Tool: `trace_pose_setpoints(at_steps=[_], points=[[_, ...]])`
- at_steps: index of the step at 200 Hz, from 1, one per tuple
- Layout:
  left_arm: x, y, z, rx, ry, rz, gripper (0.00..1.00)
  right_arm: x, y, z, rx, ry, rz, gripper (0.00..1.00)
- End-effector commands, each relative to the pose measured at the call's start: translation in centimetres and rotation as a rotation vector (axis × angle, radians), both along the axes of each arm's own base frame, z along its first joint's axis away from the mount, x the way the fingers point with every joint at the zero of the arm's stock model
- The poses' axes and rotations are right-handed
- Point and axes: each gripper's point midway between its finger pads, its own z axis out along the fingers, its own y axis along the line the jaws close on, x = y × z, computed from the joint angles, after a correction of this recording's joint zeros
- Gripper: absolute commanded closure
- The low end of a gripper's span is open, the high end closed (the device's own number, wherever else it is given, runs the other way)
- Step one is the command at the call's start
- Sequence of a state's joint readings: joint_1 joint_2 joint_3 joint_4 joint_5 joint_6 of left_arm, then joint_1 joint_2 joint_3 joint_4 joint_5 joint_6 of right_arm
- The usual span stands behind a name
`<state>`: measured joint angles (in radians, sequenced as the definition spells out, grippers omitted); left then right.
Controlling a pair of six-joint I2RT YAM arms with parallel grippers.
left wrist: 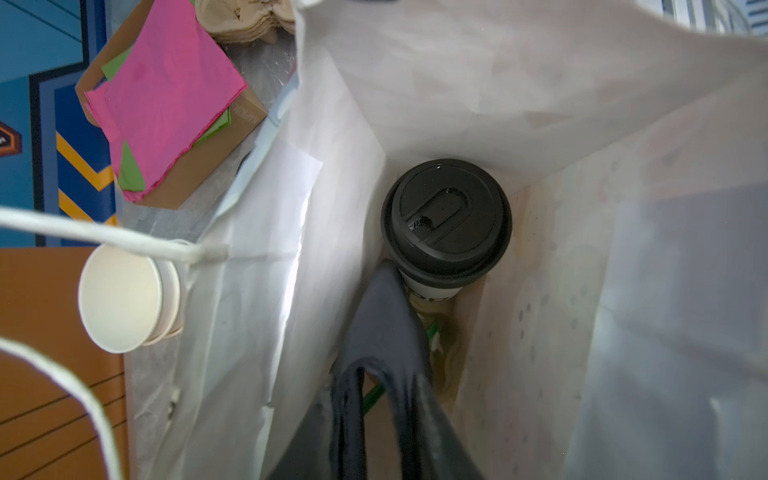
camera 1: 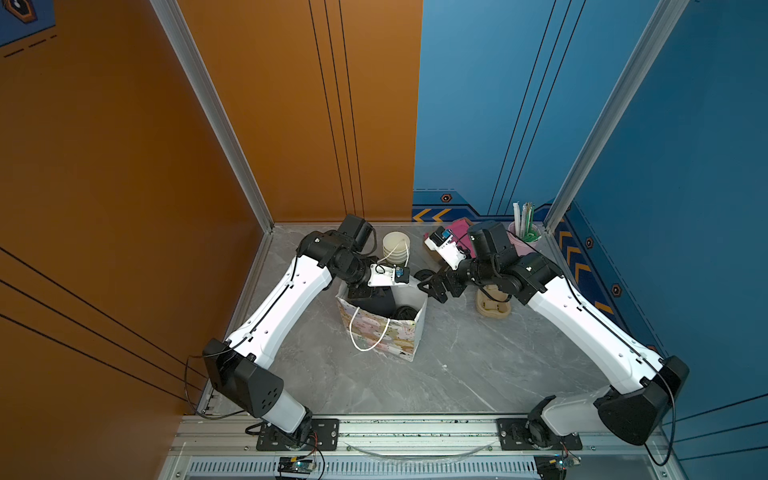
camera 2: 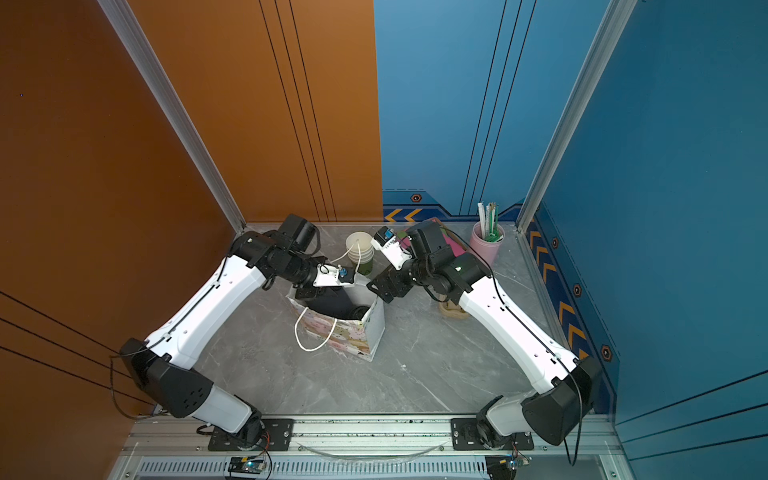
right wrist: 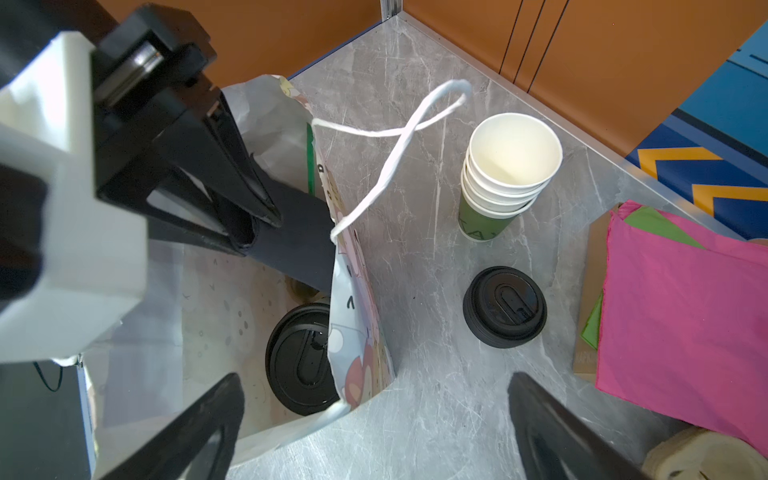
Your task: Pack the takeout coffee
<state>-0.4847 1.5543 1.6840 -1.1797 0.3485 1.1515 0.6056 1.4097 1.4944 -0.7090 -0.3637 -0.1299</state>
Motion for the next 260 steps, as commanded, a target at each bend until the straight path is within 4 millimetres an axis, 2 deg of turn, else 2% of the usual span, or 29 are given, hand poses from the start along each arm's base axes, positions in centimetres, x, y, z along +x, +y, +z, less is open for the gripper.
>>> trace_pose_setpoints(at_steps=[1,15,21,31,33,36,60,89,119,131,139,168,190,194,200,235,260], points=[[-0.5,-0.2,0.7,-0.021,0.018,-0.008,0.57,0.0,-0.6,0.8,0.017,-0.021,-0.018,0.00],[-0.6,-0.3,1.7,-0.047,0.004,-0.006,0.46,-0.1,-0.6,1.0,0.018,-0.027,-0.018,0.00],[-0.6,-0.4,2.3,-0.067,-0.002,-0.007,0.29,-0.1,-0.6,1.1,0.019,-0.029,-0.018,0.00],[-0.9,-0.7,3.6,-0.108,-0.020,-0.014,0.19,-0.1,-0.7,1.2,0.018,-0.034,-0.021,0.00],[-0.9,-0.7,3.9,-0.117,-0.024,-0.012,0.06,-0.1,-0.7,1.2,0.019,-0.036,-0.022,0.00],[-0.9,-0.8,4.4,-0.132,-0.031,-0.010,0.00,0.0,-0.8,1.3,0.019,-0.037,-0.022,0.00],[-0.2,-1.2,8.0,-0.252,-0.122,0.060,0.02,0.0,-1.0,1.9,0.026,-0.059,-0.032,0.00],[2.0,0.0,13.2,-0.464,-0.268,0.274,0.02,0.3,-1.5,3.2,0.053,-0.106,-0.068,0.00],[3.6,3.7,18.4,-0.723,-0.411,0.522,0.02,1.0,-3.2,4.6,0.097,-0.168,-0.157,0.00],[4.3,6.0,19.8,-0.820,-0.446,0.657,0.02,1.6,-4.4,5.3,0.120,-0.196,-0.219,0.00],[4.7,7.7,19.9,-0.866,-0.455,0.739,0.02,2.1,-5.3,5.4,0.132,-0.212,-0.266,0.00],[6.1,14.1,17.9,-0.951,-0.516,1.029,0.02,3.9,-10.2,5.4,0.171,-0.259,-0.492,0.00],[6.8,18.5,14.2,-0.987,-0.523,1.222,0.02,5.0,-14.9,4.2,0.161,-0.282,-0.680,0.00],[7.1,19.3,12.5,-0.980,-0.506,1.265,0.02,5.2,-15.8,3.9,0.159,-0.281,-0.718,0.00],[7.2,20.4,11.3,-0.990,-0.503,1.313,0.02,5.5,-17.2,3.5,0.165,-0.277,-0.772,0.00],[7.9,24.8,5.2,-1.013,-0.486,1.527,0.02,6.4,-23.0,-1.1,0.137,-0.239,-0.961,0.00],[7.9,27.3,2.0,-1.052,-0.507,1.656,0.02,6.7,-26.0,-4.7,0.074,-0.190,-1.059,0.00]])
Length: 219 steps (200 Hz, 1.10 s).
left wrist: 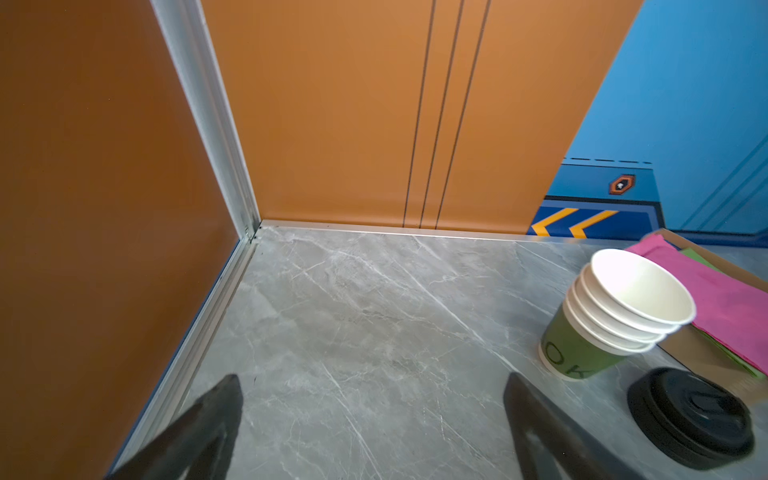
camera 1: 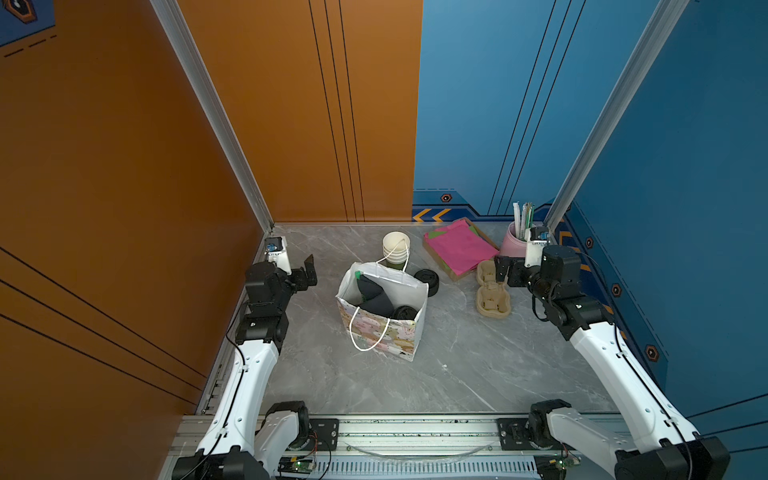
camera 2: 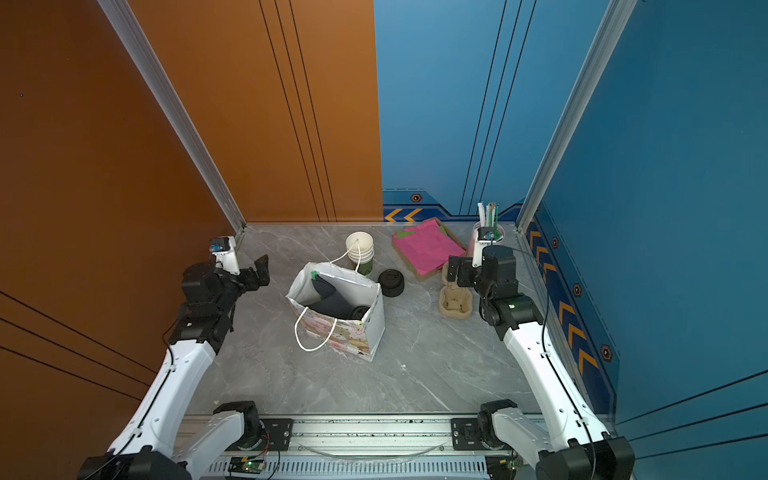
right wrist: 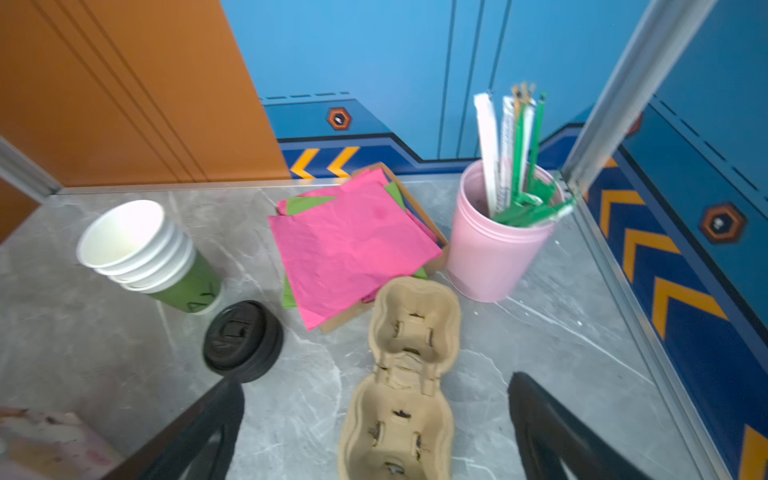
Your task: Pack the takeout coffee
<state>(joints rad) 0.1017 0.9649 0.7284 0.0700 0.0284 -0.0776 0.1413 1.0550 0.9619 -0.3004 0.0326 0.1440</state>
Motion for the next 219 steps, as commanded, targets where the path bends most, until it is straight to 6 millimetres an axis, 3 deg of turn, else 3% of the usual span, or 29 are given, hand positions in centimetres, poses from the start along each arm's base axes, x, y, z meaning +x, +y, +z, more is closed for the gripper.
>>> trace_pose_setpoints(at_steps=[1,38,94,123,141,219], points=[[0.3,2.7,0.4,-0.082,-0.117,0.154,0.02,0.7,-2.7,-1.5,-0.002,-0.001,-0.121,0.00],[0.8,4.6,-4.4,-0.082,-0.077,0.266,0.02,1.0,-6.2,-6.1,-0.046,0.044,-0.232,0.00],[1.0,4.3,-9.2,-0.022,-0.079,0.307,0.02,1.1,-10.2,-12.6,-0.081,0.065,-0.347,0.00],[1.2,3.6,-11.0,0.027,-0.049,0.283,0.02,1.9,-10.2,-15.1,-0.108,0.070,-0.323,0.00],[1.0,3.2,-10.7,0.037,-0.090,0.266,0.02,2.6,-9.7,-16.2,-0.107,0.038,-0.288,0.00],[-0.8,1.0,-10.4,0.194,-0.098,0.218,0.02,4.5,-7.2,-17.0,-0.035,0.034,-0.159,0.00]])
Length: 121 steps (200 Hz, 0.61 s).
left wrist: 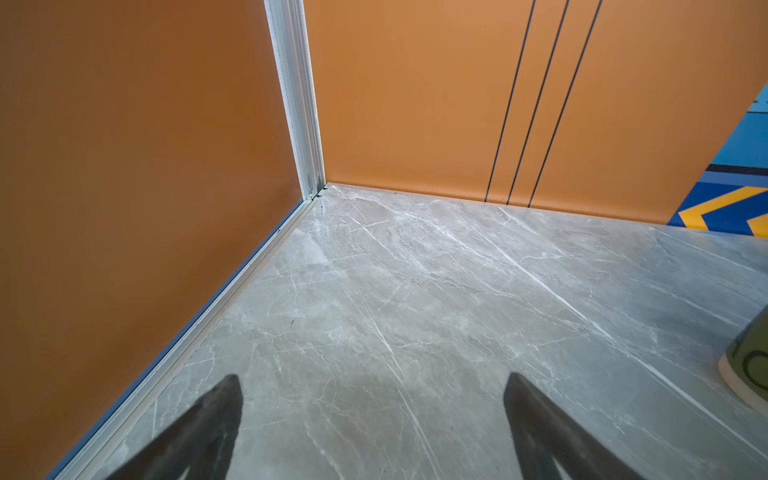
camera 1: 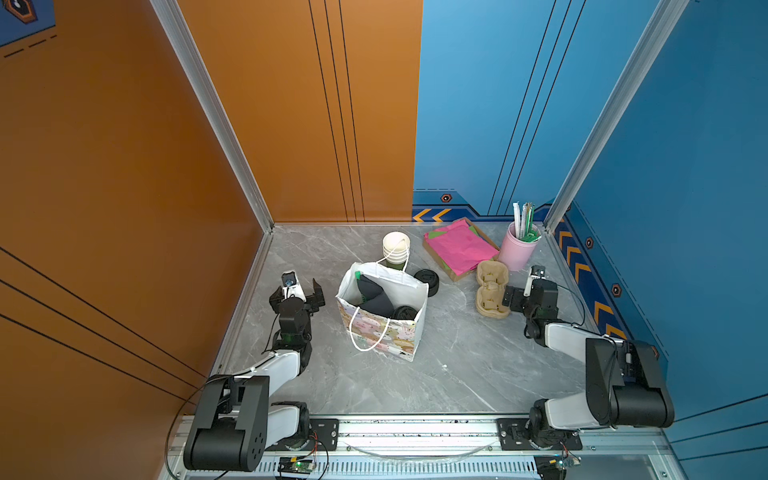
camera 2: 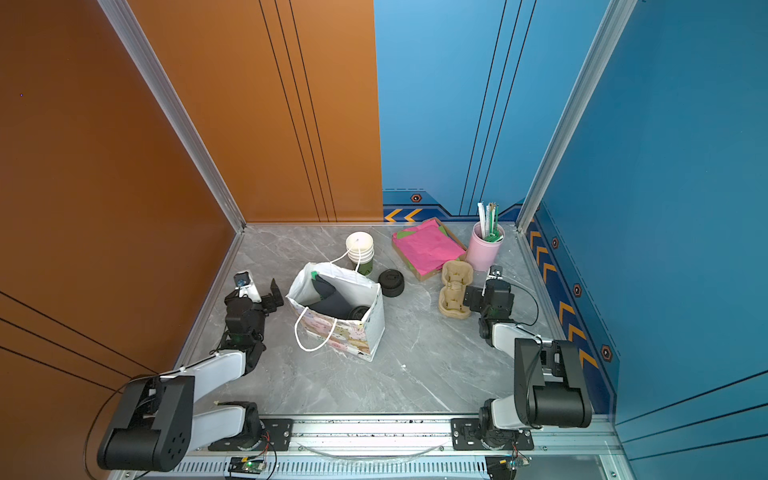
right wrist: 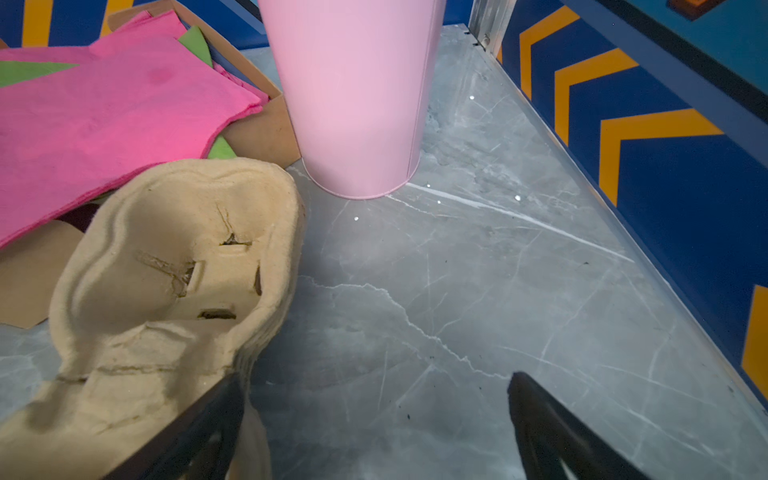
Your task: Pack the takeout coffee
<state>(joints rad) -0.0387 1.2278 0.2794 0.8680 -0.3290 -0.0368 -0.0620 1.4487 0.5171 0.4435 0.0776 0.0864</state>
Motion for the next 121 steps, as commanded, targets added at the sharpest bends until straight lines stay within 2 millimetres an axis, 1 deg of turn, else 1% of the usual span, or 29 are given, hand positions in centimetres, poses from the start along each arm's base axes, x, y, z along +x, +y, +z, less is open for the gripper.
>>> trace_pose_setpoints(at_steps=[1,19,26,37,48,96,121], points=[[-0.7,0.0,0.7,0.079,-0.016,0.018,0.02,1.5,1.1,1.5,0.040,-0.068,0.056,0.00],[-0.6,0.0,0.7,0.082,-0.014,0.020,0.02,2.1,1.6,1.7,0.081,-0.115,0.078,0.00],[-0.7,0.1,0.8,0.080,-0.017,0.026,0.02,2.2,2.1,1.4,0.089,-0.134,0.098,0.00],[-0.8,0.2,0.7,0.076,-0.019,0.027,0.02,2.3,2.7,1.1,0.064,-0.098,0.121,0.00],[-0.9,0.1,0.6,0.077,-0.017,0.021,0.02,2.5,3.0,1.2,0.056,-0.121,0.130,0.00],[-1.9,-0.1,0.3,0.084,-0.017,0.017,0.02,2.1,3.4,1.3,0.044,-0.137,0.149,0.00],[-2.2,-0.8,0.0,0.107,-0.007,-0.010,0.02,2.0,3.6,1.3,0.042,-0.146,0.160,0.00]])
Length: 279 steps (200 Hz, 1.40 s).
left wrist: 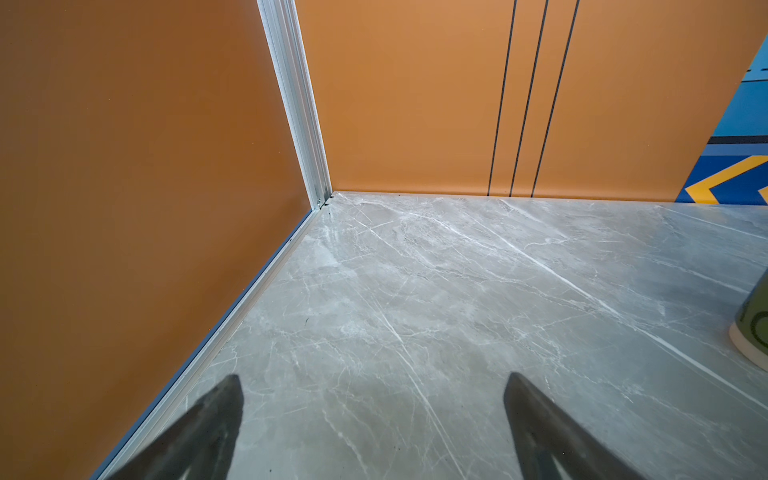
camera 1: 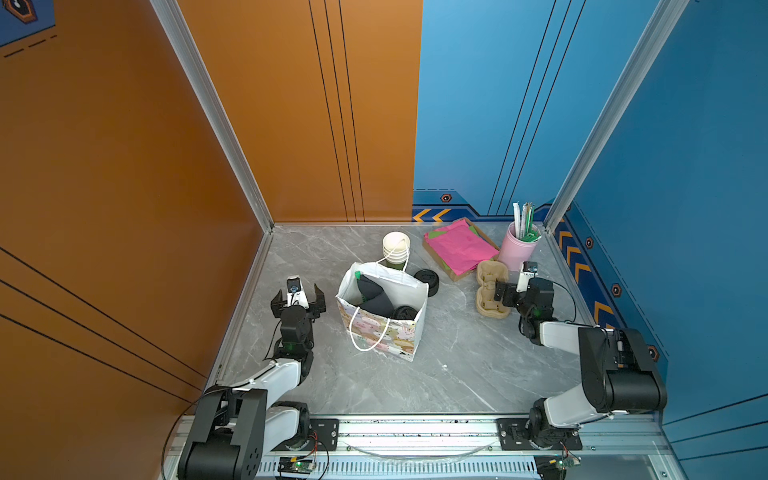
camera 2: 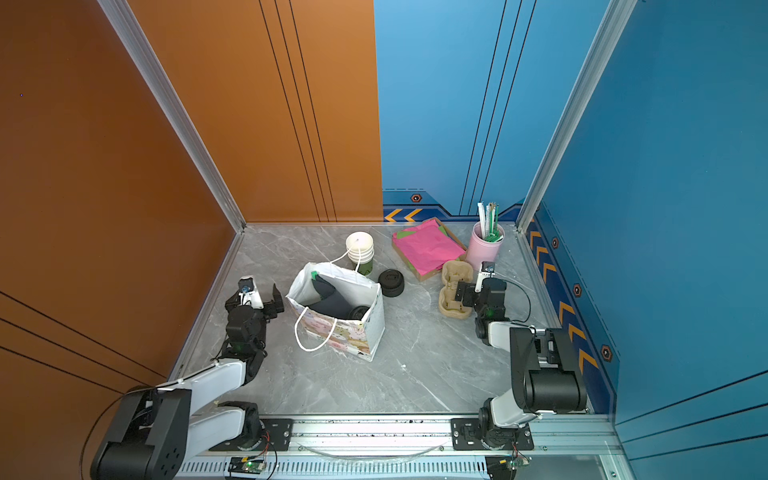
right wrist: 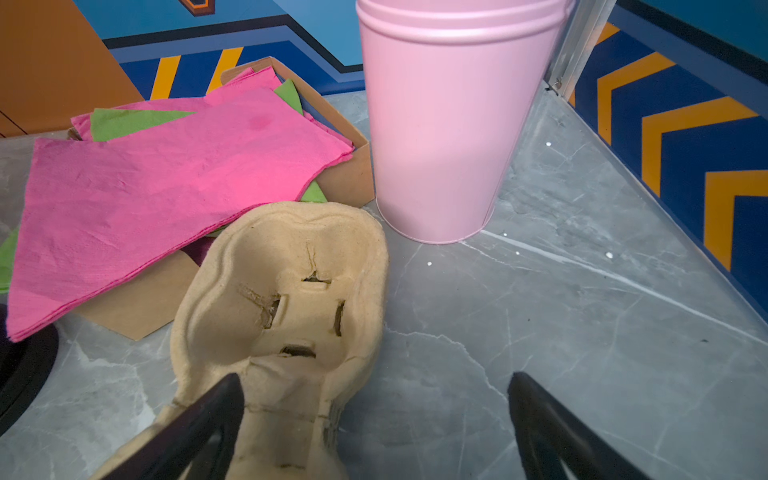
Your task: Pack the takeout coffee
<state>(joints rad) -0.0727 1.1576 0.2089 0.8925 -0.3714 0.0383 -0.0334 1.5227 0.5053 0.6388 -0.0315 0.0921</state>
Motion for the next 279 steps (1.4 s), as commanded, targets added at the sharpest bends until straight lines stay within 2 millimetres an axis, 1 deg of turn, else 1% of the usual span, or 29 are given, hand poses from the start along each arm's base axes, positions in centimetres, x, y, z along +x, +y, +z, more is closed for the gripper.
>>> trace_pose_setpoints(at_steps=[1,18,34,72,88,104,114,129,138,151,163,174,189,198,210,219,244,279], points=[[-0.5,-0.4,0.0,0.030,-0.005,-0.007,0.02,-0.1,0.7,0.5,-0.011,-0.036,0.038,0.00],[-0.8,-0.6,-1.1,0.004,0.013,-0.015,0.02,-0.2,0.8,0.6,-0.010,-0.046,0.044,0.00],[-0.7,-1.1,-2.0,-0.005,0.002,-0.044,0.02,-0.3,0.8,0.6,-0.011,-0.050,0.046,0.00],[1.3,-2.2,-3.0,-0.006,-0.010,-0.098,0.02,-0.7,1.0,0.7,-0.015,-0.081,0.058,0.00],[2.1,-2.4,-4.4,-0.009,0.026,-0.103,0.02,-0.9,1.2,0.7,-0.018,-0.094,0.063,0.00],[2.5,-2.5,-5.2,-0.005,0.029,-0.110,0.02,-1.3,1.1,0.3,-0.024,-0.111,0.064,0.00],[2.6,-2.6,-5.1,0.002,0.013,-0.113,0.02,-1.4,1.3,0.4,-0.006,-0.159,0.069,0.00],[2.6,-2.5,-5.2,-0.007,0.035,-0.115,0.02,-1.5,1.2,0.1,-0.013,-0.117,0.073,0.00],[3.1,-2.6,-5.4,-0.008,0.049,-0.124,0.02,-1.3,1.2,0.3,-0.013,-0.144,0.062,0.00],[3.6,-2.8,-5.6,-0.013,0.075,-0.143,0.02,-1.4,1.1,0.0,-0.023,-0.116,0.064,0.00],[4.0,-3.1,-5.9,-0.017,0.102,-0.166,0.02,-1.3,1.2,0.2,-0.022,-0.136,0.057,0.00],[4.4,-3.3,-6.1,-0.018,0.122,-0.176,0.02,-1.4,1.1,0.0,-0.030,-0.119,0.056,0.00],[4.9,-2.6,-6.3,-0.036,0.148,-0.151,0.02,-1.3,1.1,0.1,-0.040,-0.124,0.043,0.00],[4.9,-1.8,-6.2,-0.049,0.150,-0.107,0.02,-1.3,0.4,0.0,-0.053,-0.113,-0.001,0.00],[4.4,-0.5,-6.1,-0.055,0.138,-0.013,0.02,-1.5,-0.6,0.1,-0.080,-0.115,-0.081,0.00],[4.4,-0.4,-6.2,-0.057,0.141,-0.016,0.02,-1.6,-0.8,0.2,-0.100,-0.117,-0.116,0.00],[4.9,-0.8,-6.2,-0.037,0.161,-0.028,0.02,-1.6,-0.8,0.2,-0.102,-0.115,-0.116,0.00],[4.9,-1.1,-6.3,-0.032,0.163,-0.036,0.02,-1.6,-0.7,0.2,-0.104,-0.114,-0.114,0.00]])
